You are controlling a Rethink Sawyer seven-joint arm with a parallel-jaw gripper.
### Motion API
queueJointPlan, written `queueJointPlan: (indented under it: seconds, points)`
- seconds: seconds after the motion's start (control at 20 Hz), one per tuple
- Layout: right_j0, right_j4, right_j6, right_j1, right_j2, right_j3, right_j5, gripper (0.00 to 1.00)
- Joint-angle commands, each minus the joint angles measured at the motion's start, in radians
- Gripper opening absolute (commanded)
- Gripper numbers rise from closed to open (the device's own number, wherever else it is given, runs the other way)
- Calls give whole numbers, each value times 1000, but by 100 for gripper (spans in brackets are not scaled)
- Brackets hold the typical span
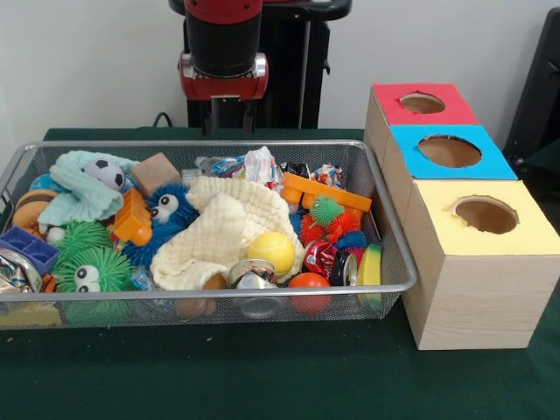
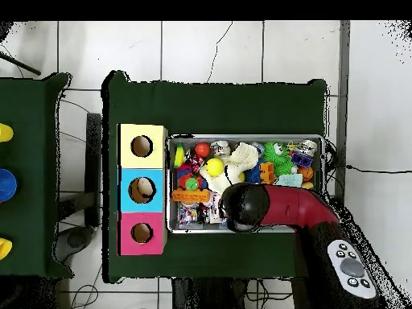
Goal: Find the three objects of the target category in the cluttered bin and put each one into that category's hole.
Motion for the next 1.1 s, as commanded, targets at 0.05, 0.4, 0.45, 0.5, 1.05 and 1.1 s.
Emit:
queueJointPlan:
  seconds: [0.05,0.4,0.45,0.5,1.05,1.1]
  points:
    - [-23,-84,-103,50,80,-43,-49,100]
    - [0,-93,-79,45,76,-74,-19,100]
    - [2,-91,-74,44,75,-73,-14,100]
    - [5,-92,-66,43,73,-74,-16,100]
    - [6,-96,-57,30,70,-57,-23,100]
    - [6,-97,-54,30,67,-54,-26,100]
